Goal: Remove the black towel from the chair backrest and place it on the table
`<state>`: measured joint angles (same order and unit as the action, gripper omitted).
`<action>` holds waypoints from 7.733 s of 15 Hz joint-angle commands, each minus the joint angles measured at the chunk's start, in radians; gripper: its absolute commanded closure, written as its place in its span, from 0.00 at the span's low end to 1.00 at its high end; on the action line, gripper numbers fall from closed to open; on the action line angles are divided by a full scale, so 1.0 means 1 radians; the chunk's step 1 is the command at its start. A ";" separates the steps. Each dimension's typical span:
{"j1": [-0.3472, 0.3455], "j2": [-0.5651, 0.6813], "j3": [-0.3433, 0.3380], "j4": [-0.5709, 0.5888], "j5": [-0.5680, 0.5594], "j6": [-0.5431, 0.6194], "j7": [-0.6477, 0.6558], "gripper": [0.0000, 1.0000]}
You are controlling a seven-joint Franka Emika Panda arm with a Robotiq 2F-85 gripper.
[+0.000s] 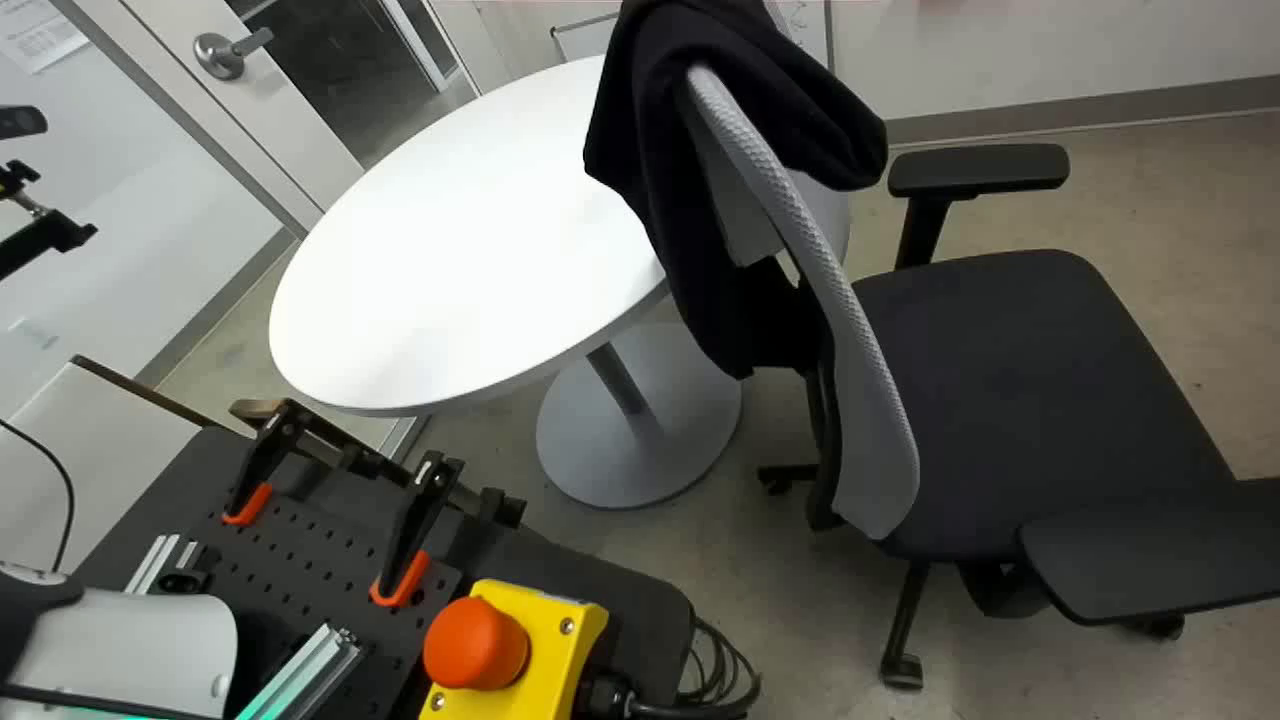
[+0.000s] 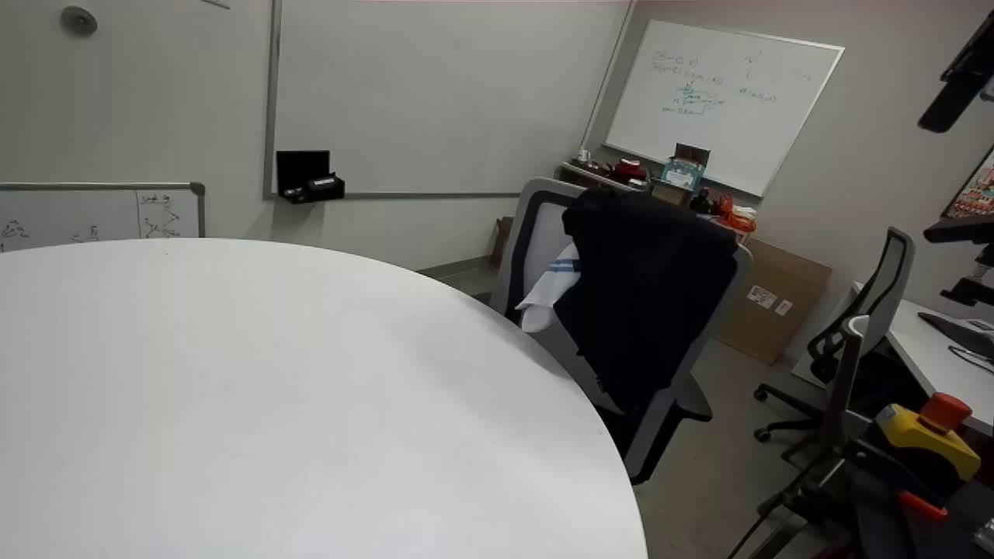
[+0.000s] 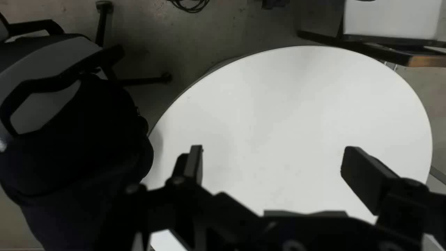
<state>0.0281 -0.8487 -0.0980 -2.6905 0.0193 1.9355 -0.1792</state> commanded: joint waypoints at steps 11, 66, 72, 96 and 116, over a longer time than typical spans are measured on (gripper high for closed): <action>-0.119 0.078 0.002 0.012 -0.048 0.192 0.108 0.00; -0.188 0.946 -0.077 0.368 -0.472 0.583 0.886 0.85; -0.179 0.941 -0.079 0.373 -0.468 0.584 0.896 1.00; -0.259 0.813 -0.114 0.628 -0.124 0.625 0.846 0.99; -0.234 0.824 -0.077 1.118 -0.116 0.635 0.864 0.99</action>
<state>-0.2201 -0.0464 -0.1886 -1.6586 -0.1028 2.5556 0.6851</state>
